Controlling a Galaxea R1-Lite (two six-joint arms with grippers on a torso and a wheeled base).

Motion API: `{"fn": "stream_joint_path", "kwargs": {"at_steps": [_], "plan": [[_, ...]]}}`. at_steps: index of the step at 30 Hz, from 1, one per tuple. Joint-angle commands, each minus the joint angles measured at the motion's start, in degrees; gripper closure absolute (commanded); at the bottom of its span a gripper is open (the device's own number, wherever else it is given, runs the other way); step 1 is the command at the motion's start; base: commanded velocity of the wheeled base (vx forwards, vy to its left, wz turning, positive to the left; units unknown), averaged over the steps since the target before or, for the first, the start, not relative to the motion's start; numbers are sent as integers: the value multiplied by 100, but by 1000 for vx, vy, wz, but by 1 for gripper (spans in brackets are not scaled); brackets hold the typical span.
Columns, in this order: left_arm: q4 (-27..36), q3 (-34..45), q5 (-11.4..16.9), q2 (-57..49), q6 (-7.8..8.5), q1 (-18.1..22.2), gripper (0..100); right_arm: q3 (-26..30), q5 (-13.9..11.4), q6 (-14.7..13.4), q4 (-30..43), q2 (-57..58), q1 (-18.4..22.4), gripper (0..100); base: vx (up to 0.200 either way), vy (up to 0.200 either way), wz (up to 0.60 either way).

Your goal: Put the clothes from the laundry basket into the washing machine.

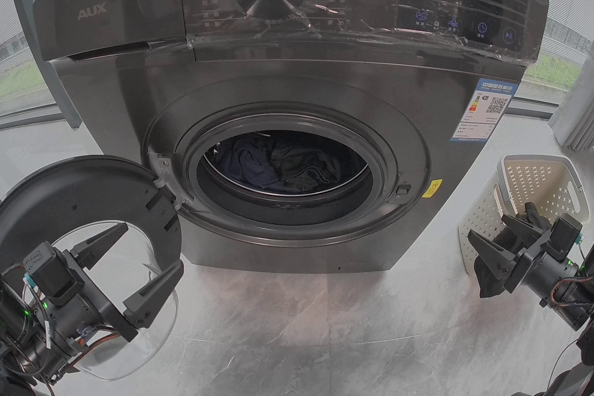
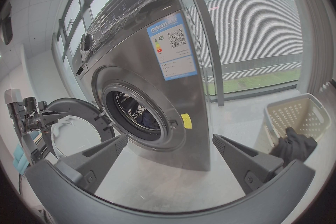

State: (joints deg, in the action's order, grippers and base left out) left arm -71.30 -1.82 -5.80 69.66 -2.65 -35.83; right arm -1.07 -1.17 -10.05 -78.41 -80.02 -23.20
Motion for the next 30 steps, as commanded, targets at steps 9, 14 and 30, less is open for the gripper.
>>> {"fn": "stream_joint_path", "kwargs": {"at_steps": [9, 14, 30], "plan": [[2129, 182, -132, -2343, 194, 1227, 0, 107, 337, 29, 3025, 2913, 404, 0, -67, 0, 0], [3448, 182, -70, -3538, 133, 1676, 0, 107, 249, 301, 4229, 4407, 1195, 0, 0, 0, 0], [5091, 182, 510, -5173, 98, 2467, 0, -429, -155, 547, 6382, 6191, 1801, 0, 0, -150, 0]]}}
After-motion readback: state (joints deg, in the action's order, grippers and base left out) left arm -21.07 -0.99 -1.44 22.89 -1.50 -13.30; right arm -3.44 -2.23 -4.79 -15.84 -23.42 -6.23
